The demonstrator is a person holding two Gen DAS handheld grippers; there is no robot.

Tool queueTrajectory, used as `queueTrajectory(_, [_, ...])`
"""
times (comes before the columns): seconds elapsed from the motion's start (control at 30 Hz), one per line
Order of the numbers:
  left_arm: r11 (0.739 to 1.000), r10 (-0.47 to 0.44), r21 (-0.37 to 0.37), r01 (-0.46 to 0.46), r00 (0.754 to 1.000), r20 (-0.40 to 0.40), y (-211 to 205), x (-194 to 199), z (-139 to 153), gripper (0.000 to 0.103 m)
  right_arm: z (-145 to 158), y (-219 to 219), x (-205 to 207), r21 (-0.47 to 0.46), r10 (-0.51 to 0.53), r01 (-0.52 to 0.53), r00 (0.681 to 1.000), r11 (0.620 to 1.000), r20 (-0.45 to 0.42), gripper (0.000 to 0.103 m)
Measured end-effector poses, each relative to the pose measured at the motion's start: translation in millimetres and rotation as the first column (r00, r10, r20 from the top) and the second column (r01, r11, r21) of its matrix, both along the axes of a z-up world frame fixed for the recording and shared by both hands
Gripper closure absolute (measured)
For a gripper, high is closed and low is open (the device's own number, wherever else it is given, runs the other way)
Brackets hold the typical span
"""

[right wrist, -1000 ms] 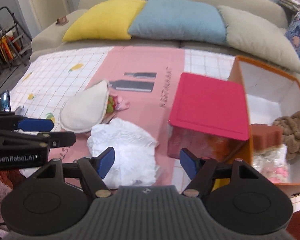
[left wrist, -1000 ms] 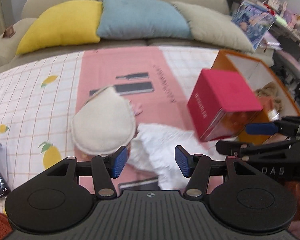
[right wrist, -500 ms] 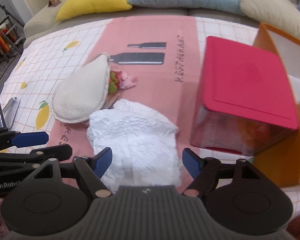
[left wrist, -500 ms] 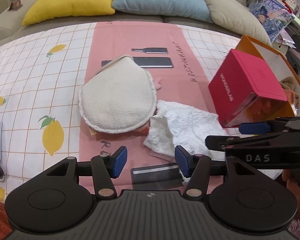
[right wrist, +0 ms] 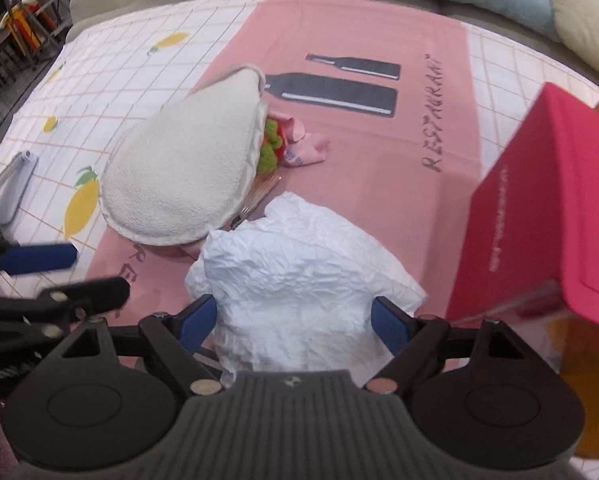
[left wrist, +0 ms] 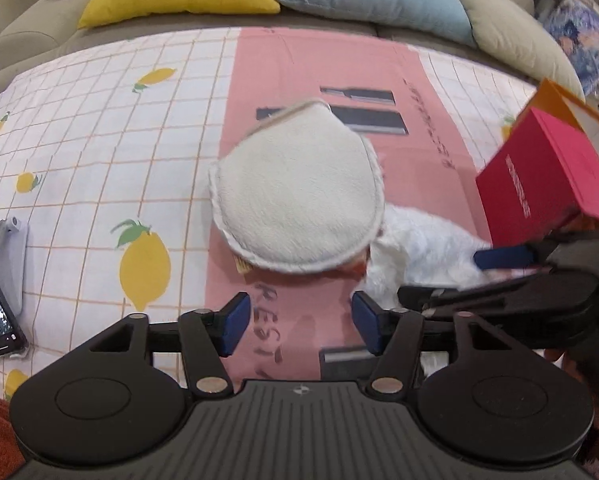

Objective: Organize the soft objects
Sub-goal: 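Move both open tools back over the white tissue and round pad, then grasp the white tissue with the right tool while the left tool grasps the round white pad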

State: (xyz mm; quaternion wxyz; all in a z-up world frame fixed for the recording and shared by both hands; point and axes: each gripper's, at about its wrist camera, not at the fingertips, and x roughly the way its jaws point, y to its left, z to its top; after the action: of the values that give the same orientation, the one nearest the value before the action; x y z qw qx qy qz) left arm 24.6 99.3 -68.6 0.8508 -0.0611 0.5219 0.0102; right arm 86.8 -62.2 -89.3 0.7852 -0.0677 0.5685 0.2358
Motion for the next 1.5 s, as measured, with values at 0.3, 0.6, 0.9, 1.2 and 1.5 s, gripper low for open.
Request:
queueTrajectory(0.3, [1.0, 0.017, -0.018, -0.017, 1.0, 0.01, 4.3, 9.0, -5.7, 0.027, -8.0, -5.9, 10.6, 0.002, 0.025, -0.025, 1.0, 1.0, -0.014, 0.091])
queueTrajectory(0.6, [0.996, 0.06, -0.072, -0.055, 0.996, 0.067, 18.3, 17.9, -4.2, 0.014, 31.4, -33.4, 6.7, 0.07, -0.063, 0.059, 0.997, 0.996, 0.049, 0.093])
queueTrajectory(0.9, [0.985, 0.135, -0.118, -0.13, 0.99, 0.041, 28.2, 43.8, -25.5, 0.013, 27.3, -16.1, 8.4, 0.059, -0.03, 0.028, 0.999, 0.998, 0.044, 0.093])
queueTrajectory(1.2, [0.994, 0.078, 0.067, -0.081, 0.996, 0.051, 7.8, 44.3, -20.4, 0.071, 20.2, -11.8, 2.5, 0.022, 0.002, -0.003, 1.0, 1.0, 0.031, 0.093])
queueTrajectory(1.5, [0.994, 0.003, 0.104, -0.019, 0.988, 0.154, -6.7, 25.2, 8.5, 0.09, 35.1, -20.4, -1.4, 0.046, -0.019, 0.017, 0.998, 0.999, 0.054, 0.093])
